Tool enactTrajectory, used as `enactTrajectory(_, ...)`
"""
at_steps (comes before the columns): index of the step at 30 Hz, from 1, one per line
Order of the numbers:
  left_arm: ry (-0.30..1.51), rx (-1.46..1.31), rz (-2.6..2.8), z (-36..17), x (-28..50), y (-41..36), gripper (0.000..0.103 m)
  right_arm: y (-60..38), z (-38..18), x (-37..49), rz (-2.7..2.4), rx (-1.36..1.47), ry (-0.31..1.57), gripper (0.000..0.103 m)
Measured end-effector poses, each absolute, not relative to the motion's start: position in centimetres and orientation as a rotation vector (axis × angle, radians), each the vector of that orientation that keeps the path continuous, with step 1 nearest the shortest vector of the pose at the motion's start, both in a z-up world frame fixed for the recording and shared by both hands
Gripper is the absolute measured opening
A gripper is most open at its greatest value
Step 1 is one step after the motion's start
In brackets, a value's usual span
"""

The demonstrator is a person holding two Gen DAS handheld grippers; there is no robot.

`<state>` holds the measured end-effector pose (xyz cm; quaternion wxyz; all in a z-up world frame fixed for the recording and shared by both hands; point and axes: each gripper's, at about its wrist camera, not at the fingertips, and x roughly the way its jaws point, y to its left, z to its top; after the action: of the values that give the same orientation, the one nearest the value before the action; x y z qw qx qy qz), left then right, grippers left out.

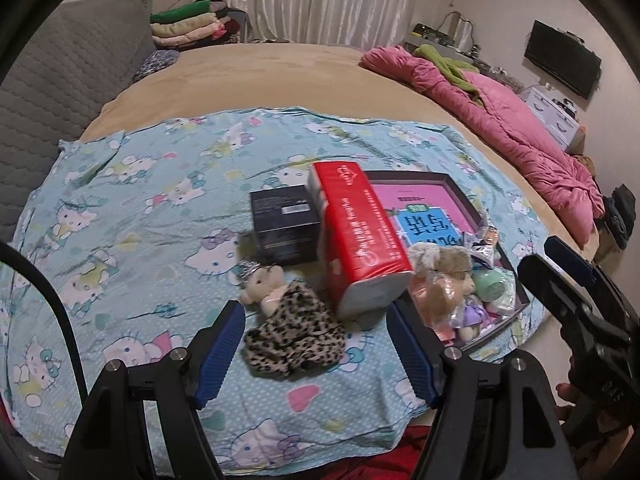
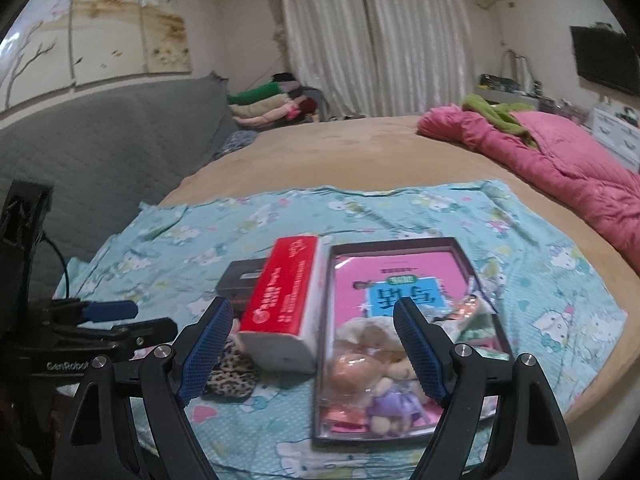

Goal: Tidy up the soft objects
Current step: 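Move both tools back to the leopard scrunchie and crowned plush bear, then grasp the crowned plush bear with left tool while right grasps leopard scrunchie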

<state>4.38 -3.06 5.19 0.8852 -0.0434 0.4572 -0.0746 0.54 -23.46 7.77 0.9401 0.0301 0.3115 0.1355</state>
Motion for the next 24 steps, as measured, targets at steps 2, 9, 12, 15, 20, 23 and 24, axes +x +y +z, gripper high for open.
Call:
enactTrajectory(2,0.952,-0.102,-0.142,5.1,4.3,-2.3,0.073,-22.8,7.6,0.4,0.300,0.057,0.640,0.083)
enactTrajectory(9,0.963,-0.160,-0.066,4.3,4.4,1.8,0.073,-18.6,6.4,-0.2,0.430,-0.007,0.669,0.084)
enactTrajectory(12,0.967,-0.188,-0.040,3.8,4.6,3.3,0.073,-16.5,5.1,-0.4,0.497,-0.046,0.696,0.084)
enactTrajectory(15,0.976,-0.210,-0.019,3.1,4.7,4.4,0.073,-14.8,4.0,-0.7,0.546,-0.093,0.711,0.084)
enactTrajectory(20,0.993,-0.237,-0.005,1.7,5.0,5.7,0.073,-12.4,1.6,-0.5,0.595,-0.157,0.748,0.084)
enactTrajectory(23,1.009,-0.252,-0.006,0.6,5.5,6.1,0.073,-11.4,0.2,-0.1,0.604,-0.188,0.760,0.084)
enactTrajectory(24,1.017,-0.260,-0.011,0.2,5.9,6.2,0.073,-11.0,-0.3,0.0,0.610,-0.195,0.764,0.084)
